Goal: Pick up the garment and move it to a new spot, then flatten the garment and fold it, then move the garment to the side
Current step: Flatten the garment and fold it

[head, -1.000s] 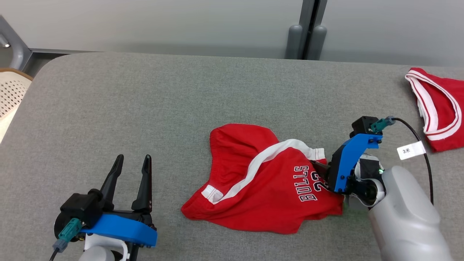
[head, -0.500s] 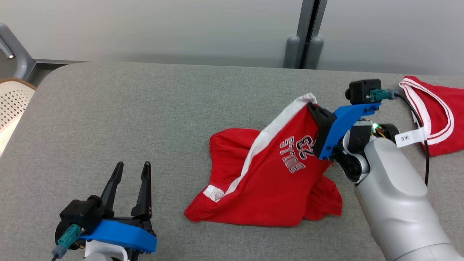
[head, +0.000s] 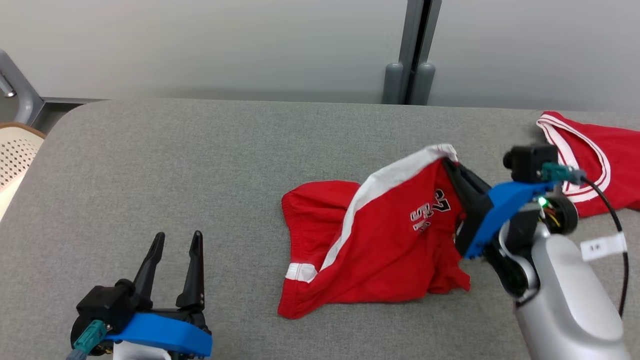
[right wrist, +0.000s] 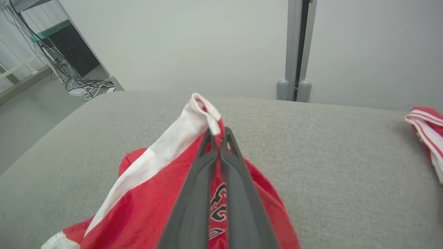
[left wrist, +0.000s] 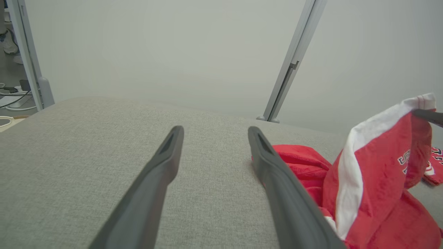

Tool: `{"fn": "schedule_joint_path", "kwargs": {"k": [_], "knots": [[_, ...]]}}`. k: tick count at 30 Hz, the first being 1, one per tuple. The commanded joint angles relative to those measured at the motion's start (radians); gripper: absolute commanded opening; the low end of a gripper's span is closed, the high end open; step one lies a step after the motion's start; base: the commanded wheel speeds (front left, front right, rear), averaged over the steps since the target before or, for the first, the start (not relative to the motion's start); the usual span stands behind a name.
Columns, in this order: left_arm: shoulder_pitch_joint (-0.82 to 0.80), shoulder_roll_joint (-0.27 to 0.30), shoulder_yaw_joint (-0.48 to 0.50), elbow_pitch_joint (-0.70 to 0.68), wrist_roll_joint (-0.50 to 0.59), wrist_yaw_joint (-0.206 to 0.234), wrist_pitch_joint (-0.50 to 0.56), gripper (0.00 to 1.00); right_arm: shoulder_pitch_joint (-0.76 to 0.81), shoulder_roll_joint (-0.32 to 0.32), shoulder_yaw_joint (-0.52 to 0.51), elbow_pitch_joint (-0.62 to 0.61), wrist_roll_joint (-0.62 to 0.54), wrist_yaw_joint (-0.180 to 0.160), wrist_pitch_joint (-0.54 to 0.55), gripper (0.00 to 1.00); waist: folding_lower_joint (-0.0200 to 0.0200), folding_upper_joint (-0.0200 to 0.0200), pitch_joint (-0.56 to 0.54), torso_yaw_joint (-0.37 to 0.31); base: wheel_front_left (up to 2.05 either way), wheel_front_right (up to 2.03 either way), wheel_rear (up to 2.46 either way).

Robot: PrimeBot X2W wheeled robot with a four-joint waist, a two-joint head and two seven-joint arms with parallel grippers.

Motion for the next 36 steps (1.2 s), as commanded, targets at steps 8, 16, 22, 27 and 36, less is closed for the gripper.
{"fn": "schedule_joint_path", "kwargs": {"k": [8,16,22,27,36], "knots": [[0.036,0.026,0.035,-0.031,-0.018,0.025,-0.004,1.0,0.436,0.043,-0.191,-0.448,-0.073,0.001,0.217,0.0,0.0,-0.0001,0.016,-0.044,0.0,0.0,0.0],[0.034,0.037,0.035,-0.045,-0.022,0.03,0.003,1.0,0.567,0.056,-0.211,-0.556,-0.075,0.001,0.218,1.0,0.0,-0.0001,0.022,-0.067,0.0,0.0,0.0],[0.036,0.029,0.017,-0.035,-0.017,0.032,0.008,1.0,0.56,0.053,-0.241,-0.532,-0.117,0.001,0.065,1.0,0.0,-0.0001,0.009,-0.061,0.0,0.0,0.0],[0.046,0.025,0.004,-0.025,-0.013,0.033,0.008,1.0,0.54,0.053,-0.247,-0.518,-0.23,0.0,-0.109,1.0,0.0,-0.0001,-0.009,-0.055,0.0,0.0,0.0],[0.063,0.029,-0.009,-0.023,0.002,0.044,-0.001,1.0,0.539,0.054,-0.291,-0.461,-0.301,0.0,-0.231,1.0,0.0,-0.0001,-0.039,-0.06,0.0,0.0,0.0]]}}
